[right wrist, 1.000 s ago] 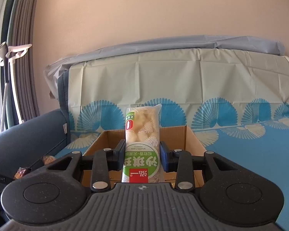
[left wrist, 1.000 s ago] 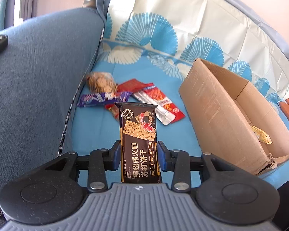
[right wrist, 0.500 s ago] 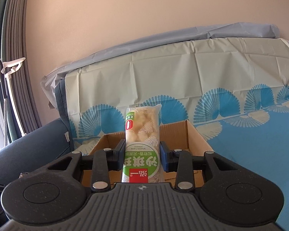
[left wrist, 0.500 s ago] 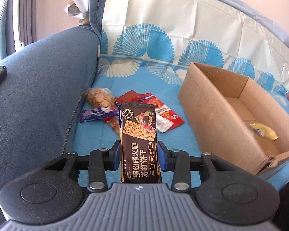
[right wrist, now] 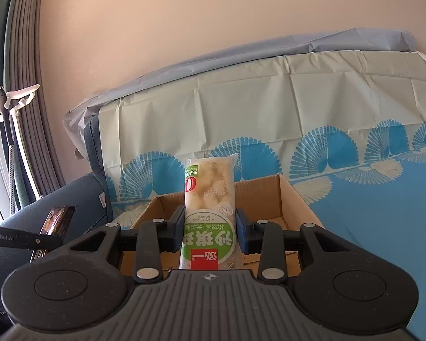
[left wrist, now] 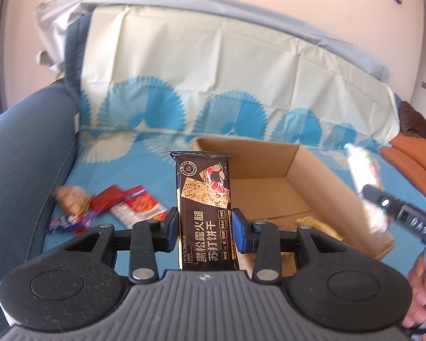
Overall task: Organize snacks
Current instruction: 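Lift both held packets and carry them over the cardboard box, then open both grippers to drop the packets into the box, then move both tools toward the red spicy strip packets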
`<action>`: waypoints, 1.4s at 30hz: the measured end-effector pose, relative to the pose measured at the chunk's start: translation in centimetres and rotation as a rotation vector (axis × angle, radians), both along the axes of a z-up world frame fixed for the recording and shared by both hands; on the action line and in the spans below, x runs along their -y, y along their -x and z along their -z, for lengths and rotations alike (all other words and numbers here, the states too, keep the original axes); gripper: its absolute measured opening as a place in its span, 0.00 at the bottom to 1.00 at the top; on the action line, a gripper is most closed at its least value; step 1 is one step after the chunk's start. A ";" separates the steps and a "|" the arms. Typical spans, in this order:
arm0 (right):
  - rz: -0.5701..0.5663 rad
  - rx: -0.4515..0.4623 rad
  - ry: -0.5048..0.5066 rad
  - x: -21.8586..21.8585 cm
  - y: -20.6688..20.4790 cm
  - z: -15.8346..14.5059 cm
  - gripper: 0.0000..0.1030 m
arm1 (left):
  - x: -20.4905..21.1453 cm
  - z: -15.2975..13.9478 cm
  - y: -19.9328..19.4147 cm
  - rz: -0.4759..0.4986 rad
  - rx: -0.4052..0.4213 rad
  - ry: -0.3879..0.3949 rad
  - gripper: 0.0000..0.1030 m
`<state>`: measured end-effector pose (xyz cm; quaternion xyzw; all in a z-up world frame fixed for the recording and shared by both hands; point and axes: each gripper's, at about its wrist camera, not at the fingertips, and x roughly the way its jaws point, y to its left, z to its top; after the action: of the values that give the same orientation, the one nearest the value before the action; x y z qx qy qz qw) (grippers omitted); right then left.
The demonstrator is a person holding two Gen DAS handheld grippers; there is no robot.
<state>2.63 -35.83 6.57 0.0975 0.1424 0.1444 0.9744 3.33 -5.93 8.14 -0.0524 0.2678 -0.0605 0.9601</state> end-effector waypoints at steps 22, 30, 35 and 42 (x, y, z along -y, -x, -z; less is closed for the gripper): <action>0.022 -0.016 0.025 -0.3 0.2 -0.1 0.50 | 8.8 -2.9 -1.6 0.182 0.064 0.028 0.62; 0.029 -0.014 0.056 -0.7 0.5 0.0 0.61 | 6.0 -1.7 0.5 0.110 0.150 -0.003 0.65; 0.026 -0.010 0.090 -1.2 0.8 0.0 0.61 | 2.2 0.4 1.9 0.086 0.135 -0.038 0.50; 0.035 -0.021 0.128 -1.9 0.9 0.1 0.61 | -4.6 3.2 2.3 0.038 0.096 -0.161 0.50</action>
<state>1.76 -33.89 6.47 0.0390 0.1599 0.1171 0.9794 1.07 -1.36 4.92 0.0331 0.2266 -0.0596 0.9716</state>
